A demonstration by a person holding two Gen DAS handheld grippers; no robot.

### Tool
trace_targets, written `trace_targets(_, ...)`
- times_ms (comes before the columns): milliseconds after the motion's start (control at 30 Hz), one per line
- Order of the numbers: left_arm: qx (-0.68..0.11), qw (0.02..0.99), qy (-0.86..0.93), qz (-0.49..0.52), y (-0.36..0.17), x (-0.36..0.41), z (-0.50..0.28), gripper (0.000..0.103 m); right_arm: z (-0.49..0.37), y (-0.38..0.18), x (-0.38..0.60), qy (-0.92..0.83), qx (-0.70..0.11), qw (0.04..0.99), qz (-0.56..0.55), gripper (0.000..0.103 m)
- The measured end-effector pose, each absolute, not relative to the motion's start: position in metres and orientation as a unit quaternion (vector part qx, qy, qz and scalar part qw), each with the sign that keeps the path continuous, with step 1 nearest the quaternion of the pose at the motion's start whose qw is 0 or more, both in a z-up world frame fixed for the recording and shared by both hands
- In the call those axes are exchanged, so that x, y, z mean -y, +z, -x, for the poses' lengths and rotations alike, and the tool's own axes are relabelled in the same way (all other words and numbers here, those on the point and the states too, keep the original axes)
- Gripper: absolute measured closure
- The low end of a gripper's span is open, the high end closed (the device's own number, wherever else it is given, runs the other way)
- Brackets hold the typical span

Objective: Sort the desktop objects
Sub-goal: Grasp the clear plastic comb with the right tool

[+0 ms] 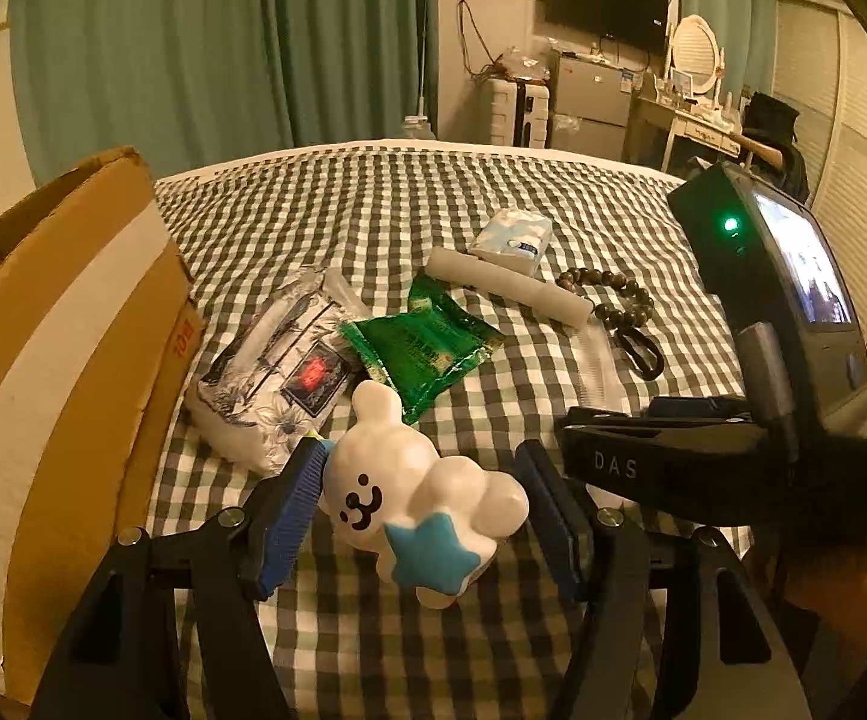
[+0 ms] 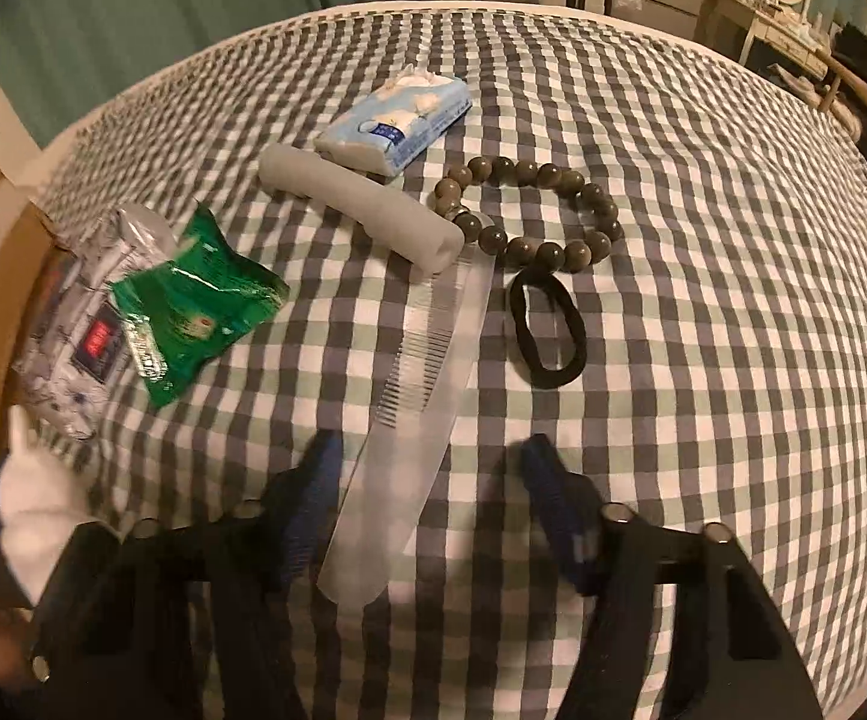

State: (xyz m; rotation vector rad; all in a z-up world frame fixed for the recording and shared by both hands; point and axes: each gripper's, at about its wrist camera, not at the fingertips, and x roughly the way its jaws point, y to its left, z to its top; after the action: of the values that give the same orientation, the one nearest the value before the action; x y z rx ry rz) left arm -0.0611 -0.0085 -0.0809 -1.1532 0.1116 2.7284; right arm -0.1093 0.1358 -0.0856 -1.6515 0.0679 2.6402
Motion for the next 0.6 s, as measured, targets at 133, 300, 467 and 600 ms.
trace_targets(133,-0.036,0.082,0.916,0.39,-0.077,0.014,0.06,0.036,0.103,-0.086,-0.13,0.847,0.009,0.019,0.531,0.075)
trace_targets(300,-0.032,0.08,0.919,0.384,-0.066,0.018,0.054,0.036,0.082,-0.076,-0.131,0.848,0.01,0.018,0.529,0.076)
trace_targets(467,-0.021,0.08,0.926,0.369,-0.051,0.026,0.046,0.036,0.051,-0.039,-0.144,0.861,-0.052,-0.016,0.506,0.077)
trace_targets(600,0.002,0.077,0.932,0.354,-0.033,0.035,0.042,0.036,0.039,-0.01,-0.139,0.876,-0.096,-0.034,0.472,0.091)
